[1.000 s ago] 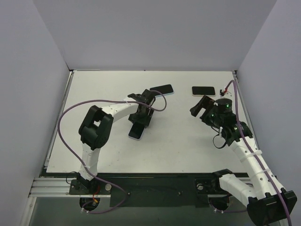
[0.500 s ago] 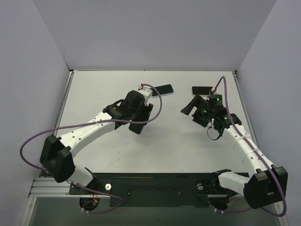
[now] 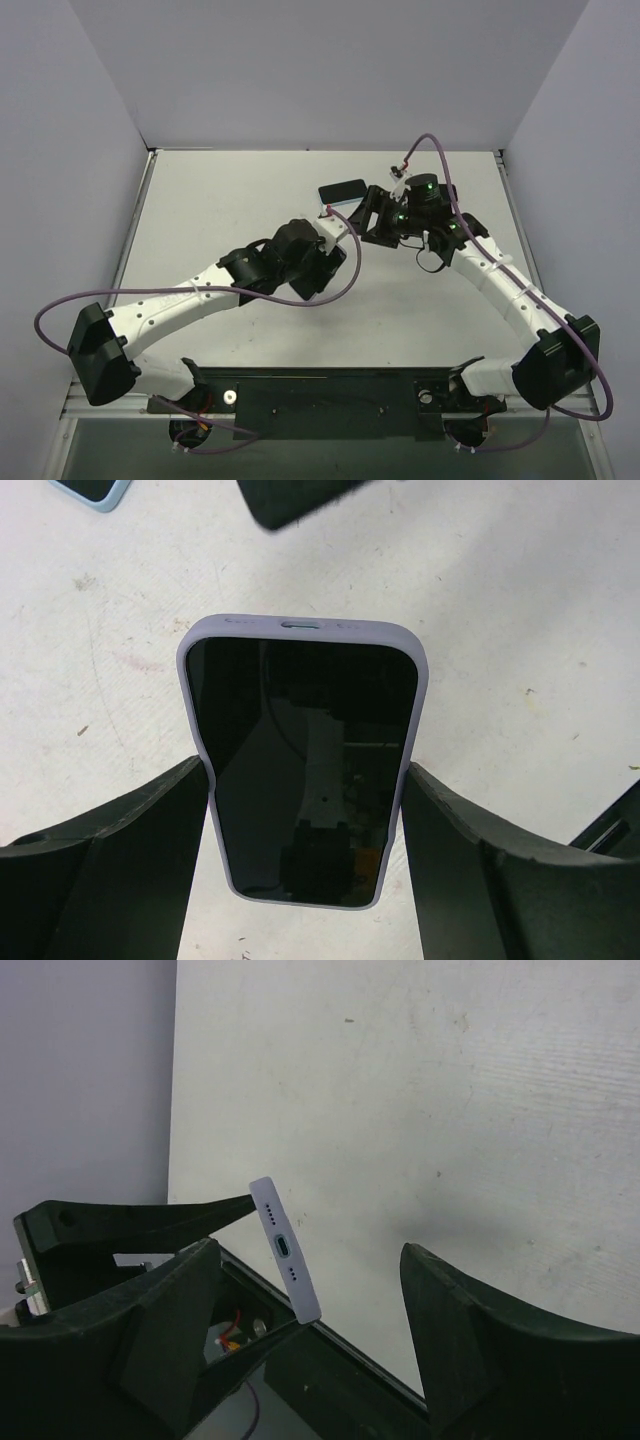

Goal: Take the phone out of the phone case
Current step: Adjust the phone.

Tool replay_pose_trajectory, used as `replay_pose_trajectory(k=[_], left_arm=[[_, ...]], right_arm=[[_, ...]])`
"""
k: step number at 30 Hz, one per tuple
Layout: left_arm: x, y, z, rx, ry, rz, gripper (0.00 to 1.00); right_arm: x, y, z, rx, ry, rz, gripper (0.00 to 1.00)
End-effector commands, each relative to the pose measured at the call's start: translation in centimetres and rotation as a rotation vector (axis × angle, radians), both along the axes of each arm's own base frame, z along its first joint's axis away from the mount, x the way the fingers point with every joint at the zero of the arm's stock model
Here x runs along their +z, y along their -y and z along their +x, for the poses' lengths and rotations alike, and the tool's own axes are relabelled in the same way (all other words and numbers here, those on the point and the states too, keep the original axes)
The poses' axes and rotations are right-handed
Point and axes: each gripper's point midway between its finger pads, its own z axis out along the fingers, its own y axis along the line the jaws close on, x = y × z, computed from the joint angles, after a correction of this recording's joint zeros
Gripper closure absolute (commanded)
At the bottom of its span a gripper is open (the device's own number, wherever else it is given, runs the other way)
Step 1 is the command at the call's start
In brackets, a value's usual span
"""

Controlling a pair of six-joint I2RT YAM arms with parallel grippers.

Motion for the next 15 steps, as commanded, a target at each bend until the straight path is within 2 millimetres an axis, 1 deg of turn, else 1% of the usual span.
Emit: replay_pose_trajectory(k=[1, 4, 7, 10, 11, 12, 13, 14, 15], left_arm=[[5.3, 1.0, 0.3, -0.028, 0.137, -0.123, 1.00], [5.6, 1.3, -0.3, -0.050, 0.149, -0.125, 1.00], [5.9, 1.6, -1.0, -0.085, 0.153, -0.139, 1.00], [5.7, 1.9, -1.5, -0.100, 0.148, -0.137, 1.00], [5.7, 2.0, -1.5, -0.104, 0.148, -0.135, 1.00], [5.7, 2.1, -1.7, -0.106, 0.147, -0.136, 1.00], [5.6, 2.0, -1.6, -0.103, 0.148, -0.131, 1.00], [5.6, 2.0, -1.6, -0.102, 0.149, -0.130, 1.00], [5.6, 2.0, -1.6, -0.099, 0.150, -0.129, 1.00]], right_arm=[[-1.5, -1.7, -2.3, 0.131, -0.062, -0.028, 0.35], [-2.5, -2.8, -3.5, 0.189, -0.089, -0.053, 0.38], [-2.7, -4.0, -4.3, 0.236, -0.099, -0.040, 0.42], [-3.3, -5.2, -5.0, 0.276, -0.112, -0.053, 0.44], [-3.5, -5.4, -5.1, 0.287, -0.117, -0.052, 0.49], [-3.7, -5.8, -5.2, 0.298, -0.124, -0.055, 0.52], [-3.7, -6.0, -5.2, 0.302, -0.130, -0.051, 0.59], [-3.7, -6.3, -5.2, 0.308, -0.130, -0.041, 0.64], [-3.5, -6.5, -5.3, 0.312, -0.137, -0.025, 0.76]])
